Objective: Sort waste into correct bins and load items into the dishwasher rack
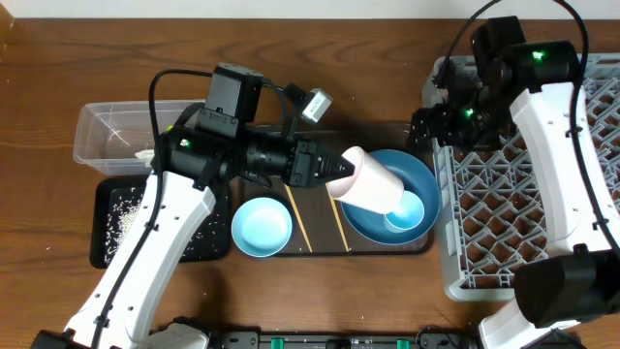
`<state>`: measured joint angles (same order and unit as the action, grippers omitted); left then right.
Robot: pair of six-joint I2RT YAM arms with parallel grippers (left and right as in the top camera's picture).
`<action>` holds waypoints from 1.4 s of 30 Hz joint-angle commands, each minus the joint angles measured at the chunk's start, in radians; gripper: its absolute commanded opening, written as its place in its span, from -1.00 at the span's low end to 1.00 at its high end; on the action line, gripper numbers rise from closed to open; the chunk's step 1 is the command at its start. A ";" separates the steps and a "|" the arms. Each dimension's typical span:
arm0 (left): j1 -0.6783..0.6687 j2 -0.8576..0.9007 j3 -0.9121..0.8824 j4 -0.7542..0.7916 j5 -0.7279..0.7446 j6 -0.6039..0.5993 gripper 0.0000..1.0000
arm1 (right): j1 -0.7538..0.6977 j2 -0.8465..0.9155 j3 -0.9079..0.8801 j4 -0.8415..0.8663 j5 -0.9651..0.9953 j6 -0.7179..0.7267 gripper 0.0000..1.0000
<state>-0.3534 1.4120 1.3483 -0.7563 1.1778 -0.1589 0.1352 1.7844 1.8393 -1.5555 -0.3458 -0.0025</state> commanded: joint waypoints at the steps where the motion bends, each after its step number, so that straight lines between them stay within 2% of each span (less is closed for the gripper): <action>1: 0.003 0.007 -0.004 -0.003 -0.011 0.017 -0.80 | -0.003 -0.011 0.011 -0.011 -0.024 -0.025 0.82; 9: 0.003 0.007 -0.004 -0.003 0.045 0.017 -0.80 | -0.003 -0.011 0.011 -0.070 -0.029 -0.018 0.84; 22: 0.003 0.007 -0.004 -0.002 0.045 0.023 -0.80 | -0.003 -0.012 0.011 -0.140 -0.013 -0.085 0.44; 26: 0.003 0.007 -0.004 -0.003 0.037 0.040 -0.80 | -0.003 -0.012 0.011 -0.143 0.036 -0.070 0.44; 31: 0.003 0.007 -0.004 -0.003 0.037 0.040 -0.80 | -0.004 -0.012 0.011 -0.142 0.159 0.016 0.49; 35: 0.003 0.007 -0.004 -0.003 0.037 0.040 -0.80 | -0.004 -0.012 0.006 -0.143 0.166 0.051 0.55; 42: 0.003 0.007 -0.004 -0.011 0.037 0.062 -0.80 | 0.002 -0.011 -0.085 -0.104 0.169 0.100 0.18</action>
<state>-0.3534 1.4120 1.3483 -0.7601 1.2011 -0.1261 0.1352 1.7844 1.7996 -1.6726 -0.1909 0.0608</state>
